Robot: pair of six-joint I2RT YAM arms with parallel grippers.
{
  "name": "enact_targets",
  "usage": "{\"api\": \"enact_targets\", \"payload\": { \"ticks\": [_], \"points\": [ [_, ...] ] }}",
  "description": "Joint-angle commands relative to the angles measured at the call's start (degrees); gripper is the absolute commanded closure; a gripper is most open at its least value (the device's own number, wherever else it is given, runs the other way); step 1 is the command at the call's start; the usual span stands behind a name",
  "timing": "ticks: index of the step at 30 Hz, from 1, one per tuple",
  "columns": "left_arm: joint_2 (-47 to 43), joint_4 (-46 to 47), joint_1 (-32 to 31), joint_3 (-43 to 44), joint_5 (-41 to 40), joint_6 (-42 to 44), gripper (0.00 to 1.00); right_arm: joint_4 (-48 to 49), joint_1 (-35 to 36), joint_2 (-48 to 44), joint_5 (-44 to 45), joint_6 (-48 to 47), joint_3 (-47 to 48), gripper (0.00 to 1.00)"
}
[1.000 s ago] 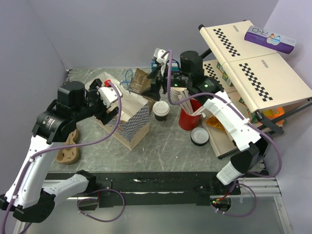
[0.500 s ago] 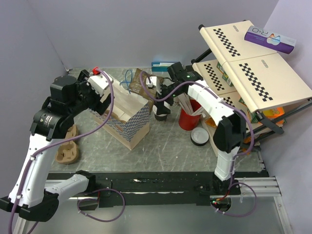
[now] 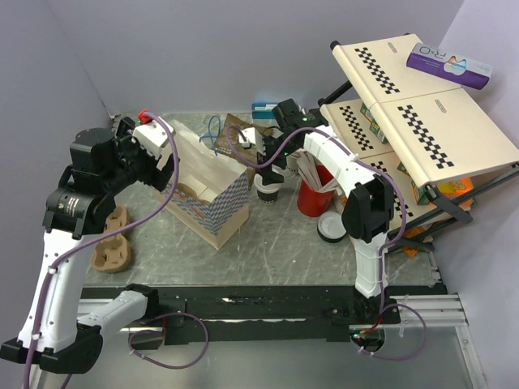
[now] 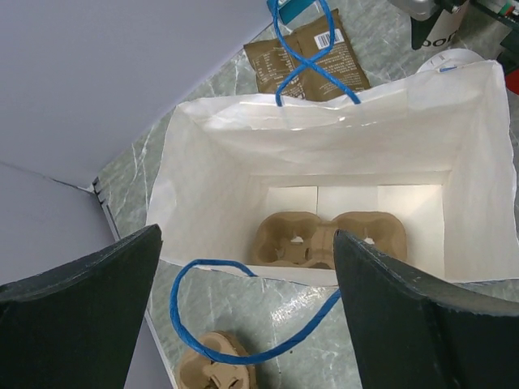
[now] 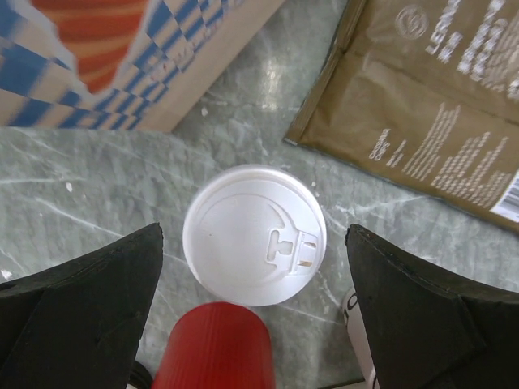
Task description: Pack the takeout coffee
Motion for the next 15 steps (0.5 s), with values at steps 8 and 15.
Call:
{"api": "enact_targets", "payload": {
  "ticks": [8,15],
  "points": [
    [1.1,1.4,1.2,-0.7,2.7,-1.8,0.07,-1.3,-0.1,2.7,3.8,-4.0,1.0,0.01],
    [1.5,1.4,1.5,-1.0,3.3,-1.9,0.07,-1.5,-0.1,3.7,4.1,-4.1,1.2,0.01]
  ]
}}
